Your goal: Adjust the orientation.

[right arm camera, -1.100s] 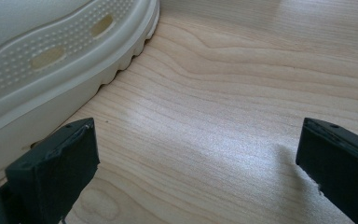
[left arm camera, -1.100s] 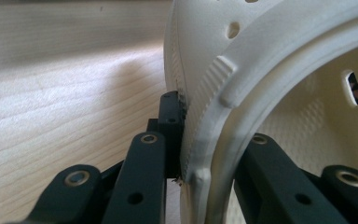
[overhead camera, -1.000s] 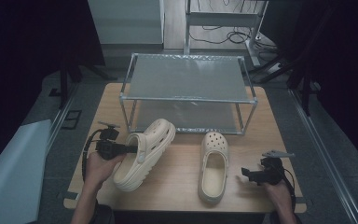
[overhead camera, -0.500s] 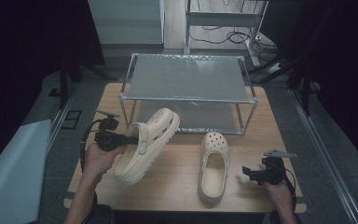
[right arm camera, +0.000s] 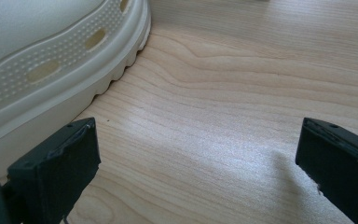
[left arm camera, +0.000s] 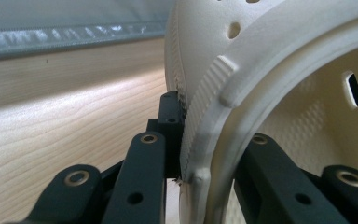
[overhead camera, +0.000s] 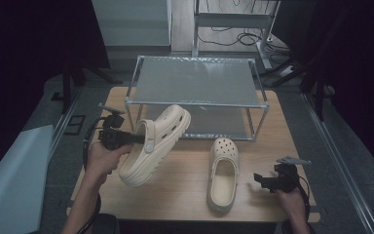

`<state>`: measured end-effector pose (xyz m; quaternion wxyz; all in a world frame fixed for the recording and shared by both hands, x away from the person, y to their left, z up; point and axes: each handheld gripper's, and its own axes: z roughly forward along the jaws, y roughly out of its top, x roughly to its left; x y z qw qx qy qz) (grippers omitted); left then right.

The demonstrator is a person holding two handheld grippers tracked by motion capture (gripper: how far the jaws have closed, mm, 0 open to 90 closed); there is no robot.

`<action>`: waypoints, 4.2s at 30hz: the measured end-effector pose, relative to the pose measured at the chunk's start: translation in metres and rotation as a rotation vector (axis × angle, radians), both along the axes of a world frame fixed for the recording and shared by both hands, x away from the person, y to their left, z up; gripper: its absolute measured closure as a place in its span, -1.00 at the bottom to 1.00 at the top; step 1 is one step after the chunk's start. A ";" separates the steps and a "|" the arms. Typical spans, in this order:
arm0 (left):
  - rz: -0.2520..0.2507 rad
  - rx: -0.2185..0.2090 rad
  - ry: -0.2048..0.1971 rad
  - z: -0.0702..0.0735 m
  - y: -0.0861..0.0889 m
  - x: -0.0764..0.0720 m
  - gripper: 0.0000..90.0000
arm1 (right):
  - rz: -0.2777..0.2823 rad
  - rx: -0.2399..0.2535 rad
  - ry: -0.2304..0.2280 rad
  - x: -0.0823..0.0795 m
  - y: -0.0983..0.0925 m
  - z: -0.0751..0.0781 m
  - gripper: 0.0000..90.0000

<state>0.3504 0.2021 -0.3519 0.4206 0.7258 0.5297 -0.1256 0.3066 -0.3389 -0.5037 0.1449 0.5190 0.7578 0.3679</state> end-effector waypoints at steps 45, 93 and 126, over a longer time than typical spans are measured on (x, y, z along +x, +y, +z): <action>0.160 -0.113 0.024 0.050 -0.028 0.096 0.72 | -0.016 0.009 -0.004 0.001 -0.007 0.001 -0.95; 0.482 -0.026 -0.041 0.054 -0.046 0.177 0.71 | 0.023 0.025 -0.012 0.003 0.000 0.002 -0.99; 0.580 -0.043 -0.041 0.033 -0.075 0.200 0.12 | 0.025 0.024 -0.015 0.001 -0.001 0.003 -0.97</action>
